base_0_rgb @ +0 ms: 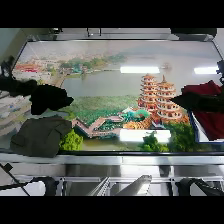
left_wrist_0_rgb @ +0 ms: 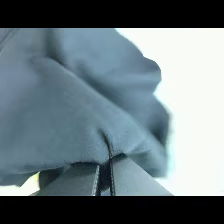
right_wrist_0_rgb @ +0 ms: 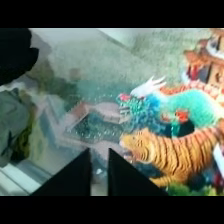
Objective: Fold the shirts.
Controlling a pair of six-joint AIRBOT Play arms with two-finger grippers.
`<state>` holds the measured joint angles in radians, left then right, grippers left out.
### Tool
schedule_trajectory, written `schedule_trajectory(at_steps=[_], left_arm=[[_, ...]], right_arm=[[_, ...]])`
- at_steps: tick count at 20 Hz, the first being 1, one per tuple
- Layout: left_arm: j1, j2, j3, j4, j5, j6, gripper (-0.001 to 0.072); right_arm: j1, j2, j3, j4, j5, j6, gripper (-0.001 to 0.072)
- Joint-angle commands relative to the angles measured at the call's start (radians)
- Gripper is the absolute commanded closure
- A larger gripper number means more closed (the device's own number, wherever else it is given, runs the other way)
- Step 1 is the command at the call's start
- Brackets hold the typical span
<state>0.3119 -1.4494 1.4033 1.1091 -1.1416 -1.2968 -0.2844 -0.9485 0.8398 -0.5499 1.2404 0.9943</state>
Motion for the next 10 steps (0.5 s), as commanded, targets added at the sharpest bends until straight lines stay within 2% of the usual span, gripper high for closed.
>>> schedule_trajectory(at_steps=[1, 3, 6, 10], left_arm=[[-0.064, 0.088, 0.17, -0.439, -0.141, 0.078, 0.0687], [-0.147, 0.114, 0.237, -0.564, -0.19, 0.077, 0.0687], [-0.333, 0.119, 0.298, -0.586, -0.217, 0.076, 0.0687], [-0.533, 0.117, 0.381, -0.591, -0.072, 0.076, 0.0687]], right_arm=[[0.0, 0.01, 0.001, 0.013, 0.063, 0.0, 0.0628], [-0.001, 0.034, 0.001, 0.012, 0.073, 0.0, 0.0628], [-0.003, 0.098, 0.001, 0.012, 0.074, -0.003, 0.0628], [-0.034, 0.185, 0.001, 0.011, 0.069, -0.003, 0.0628]])
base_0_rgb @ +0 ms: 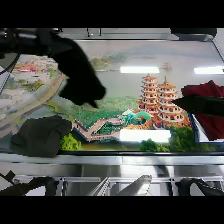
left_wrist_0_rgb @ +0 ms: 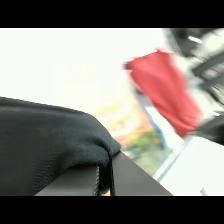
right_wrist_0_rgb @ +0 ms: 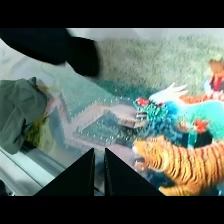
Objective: Fold the shirts.
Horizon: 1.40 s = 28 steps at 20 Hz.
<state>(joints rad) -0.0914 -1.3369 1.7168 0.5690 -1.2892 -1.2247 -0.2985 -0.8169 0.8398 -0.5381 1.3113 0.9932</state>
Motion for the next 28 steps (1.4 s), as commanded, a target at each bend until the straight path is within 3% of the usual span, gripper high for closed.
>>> schedule_trajectory(at_steps=[1, 5, 8, 9, 13, 14, 15, 16, 17, 19, 23, 27, 28], left_arm=[[-0.156, 0.003, 0.111, -0.049, 0.097, 0.005, 0.0687], [-0.178, -0.032, 0.182, -0.043, 0.023, -0.024, 0.0687], [-0.178, -0.066, 0.072, -0.038, -0.048, -0.037, 0.0687], [-0.178, -0.084, 0.023, -0.036, -0.053, -0.036, 0.0687], [-0.178, -0.185, -0.135, -0.036, -0.046, 0.024, 0.0681], [-0.177, -0.21, -0.165, -0.035, -0.047, 0.042, 0.0506], [-0.175, -0.234, -0.184, -0.01, -0.047, 0.05, 0.0326], [-0.169, -0.254, -0.185, 0.038, -0.052, 0.05, 0.0162], [-0.158, -0.263, -0.185, 0.079, -0.057, 0.049, -0.0013], [-0.116, -0.264, -0.185, 0.129, -0.084, 0.048, -0.0013], [-0.091, -0.264, -0.208, 0.276, -0.233, -0.035, -0.0013], [-0.189, -0.265, -0.363, 0.302, -0.132, -0.031, -0.0013], [-0.217, -0.266, -0.394, 0.304, -0.082, -0.029, -0.0013]], right_arm=[[-0.041, 0.069, 0.001, 0.0, -0.001, -0.002, 0.0628], [-0.092, 0.093, 0.001, -0.001, -0.002, -0.002, 0.0627], [-0.09, 0.082, 0.001, -0.001, -0.003, -0.002, 0.06], [-0.09, 0.072, 0.001, -0.002, -0.002, -0.002, 0.0525], [-0.09, 0.026, -0.002, -0.002, -0.001, -0.002, 0.0526], [-0.09, 0.015, -0.002, -0.003, -0.001, -0.002, 0.0499], [-0.09, 0.007, -0.002, -0.01, -0.001, -0.001, 0.0296], [-0.09, 0.003, -0.003, -0.027, 0.001, 0.003, 0.0158], [-0.09, 0.0, -0.009, -0.047, 0.003, 0.007, 0.0158], [-0.09, 0.0, -0.048, -0.101, 0.003, 0.038, 0.0158], [-0.09, 0.0, -0.267, -0.105, -0.034, 0.047, 0.016], [-0.032, -0.001, -0.471, -0.005, -0.188, -0.011, 0.0169], [0.01, -0.008, -0.489, 0.0, -0.23, -0.01, 0.022]])
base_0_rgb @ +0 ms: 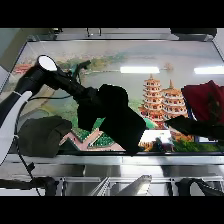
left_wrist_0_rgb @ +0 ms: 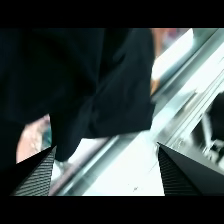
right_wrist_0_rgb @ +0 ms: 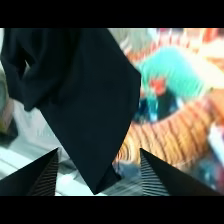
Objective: Fold the shirts.
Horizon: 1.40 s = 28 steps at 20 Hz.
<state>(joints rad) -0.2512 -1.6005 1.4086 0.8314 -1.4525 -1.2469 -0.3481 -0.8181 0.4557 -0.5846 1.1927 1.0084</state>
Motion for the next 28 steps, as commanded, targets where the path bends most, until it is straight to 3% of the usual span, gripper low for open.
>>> schedule_trajectory(at_steps=[1, 3, 8, 14, 15, 16, 17, 18, 19, 21, 22, 28], left_arm=[[-0.086, -0.006, -0.113, 0.042, 0.136, -0.007, -0.0013], [-0.131, -0.026, -0.142, 0.049, 0.202, -0.008, -0.0013], [-0.203, -0.096, -0.069, 0.303, 0.217, -0.083, -0.0013], [-0.224, -0.14, 0.019, 0.298, 0.222, -0.083, 0.0002], [-0.224, -0.14, 0.018, 0.298, 0.222, -0.083, 0.0002], [-0.224, -0.14, 0.018, 0.298, 0.222, -0.083, 0.0003], [-0.224, -0.14, 0.018, 0.292, 0.222, -0.083, 0.0003], [-0.224, -0.14, 0.018, 0.291, 0.222, -0.083, 0.0006], [-0.224, -0.14, 0.018, 0.291, 0.222, -0.083, 0.0117], [-0.224, -0.14, 0.018, 0.291, 0.222, -0.082, 0.0456], [-0.224, -0.139, 0.018, 0.291, 0.216, -0.082, 0.0687], [-0.177, 0.009, 0.091, 0.186, 0.208, -0.064, 0.0694]], right_arm=[[0.113, -0.023, -0.108, 0.047, -0.151, -0.02, 0.0231], [0.235, -0.082, -0.107, 0.048, -0.245, 0.024, 0.0231], [0.477, -0.34, -0.061, 0.139, -0.36, 0.031, 0.0232], [0.579, -0.539, 0.072, 0.156, -0.365, 0.009, 0.0234], [0.579, -0.538, 0.087, 0.156, -0.363, 0.008, 0.0291], [0.579, -0.536, 0.101, 0.156, -0.358, -0.004, 0.0431], [0.578, -0.535, 0.117, 0.161, -0.351, -0.016, 0.0495], [0.578, -0.535, 0.133, 0.163, -0.347, -0.015, 0.0502], [0.578, -0.534, 0.149, 0.163, -0.343, -0.017, 0.0636], [0.578, -0.524, 0.171, 0.162, -0.341, -0.018, 0.069], [0.575, -0.514, 0.179, 0.159, -0.336, -0.018, 0.0694], [0.41, -0.293, 0.241, 0.093, -0.261, -0.035, 0.0695]])
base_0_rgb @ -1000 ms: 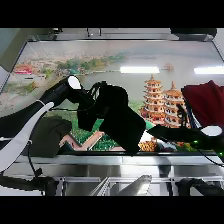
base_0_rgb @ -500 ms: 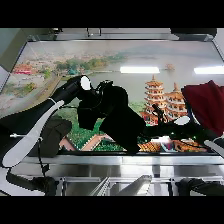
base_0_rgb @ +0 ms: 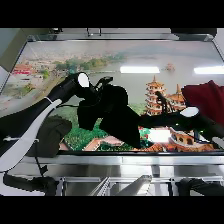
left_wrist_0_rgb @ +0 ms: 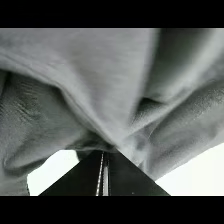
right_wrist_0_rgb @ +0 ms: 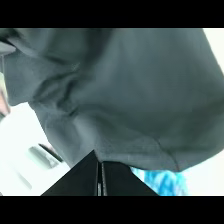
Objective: Fold the shirts.
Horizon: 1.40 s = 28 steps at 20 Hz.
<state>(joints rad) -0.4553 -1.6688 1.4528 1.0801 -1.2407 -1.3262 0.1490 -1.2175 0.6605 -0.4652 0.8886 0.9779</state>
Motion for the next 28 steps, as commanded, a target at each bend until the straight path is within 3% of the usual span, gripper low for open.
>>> schedule_trajectory(at_steps=[1, 4, 8, 13, 17, 21, 25, 26, 27, 28], left_arm=[[0.051, 0.129, 0.096, -0.103, -0.013, 0.019, 0.0694], [0.117, 0.288, 0.237, -0.214, -0.014, 0.032, 0.0694], [0.179, 0.503, 0.359, -0.217, -0.013, 0.032, 0.0693], [0.171, 0.695, 0.364, -0.214, -0.006, 0.032, 0.0693], [0.083, 0.663, 0.363, -0.181, 0.005, 0.035, 0.0693], [0.017, 0.444, 0.364, -0.05, 0.003, 0.035, 0.0693], [0.055, 0.181, 0.364, -0.053, 0.033, 0.035, 0.0693], [0.073, 0.127, 0.364, -0.053, 0.04, 0.035, 0.0671], [0.091, 0.087, 0.364, -0.053, 0.04, 0.035, 0.0438], [0.116, 0.058, 0.365, -0.053, 0.039, 0.035, 0.0367]], right_arm=[[-0.151, 0.178, 0.066, -0.02, 0.067, -0.005, 0.0695], [-0.319, 0.417, 0.181, 0.022, 0.089, -0.018, 0.0695], [-0.498, 0.711, 0.335, 0.051, 0.062, -0.066, 0.0695], [-0.567, 0.89, 0.372, 0.06, 0.009, -0.066, 0.0695], [-0.567, 0.851, 0.372, 0.125, 0.045, -0.082, 0.0695], [-0.554, 0.675, 0.358, 0.129, 0.152, -0.081, 0.0695], [-0.506, 0.42, 0.293, 0.105, 0.17, -0.099, 0.0694], [-0.497, 0.343, 0.28, 0.102, 0.161, -0.129, 0.0694], [-0.494, 0.271, 0.279, 0.103, 0.145, -0.158, 0.0695], [-0.496, 0.206, 0.282, 0.104, 0.108, -0.173, 0.0694]])
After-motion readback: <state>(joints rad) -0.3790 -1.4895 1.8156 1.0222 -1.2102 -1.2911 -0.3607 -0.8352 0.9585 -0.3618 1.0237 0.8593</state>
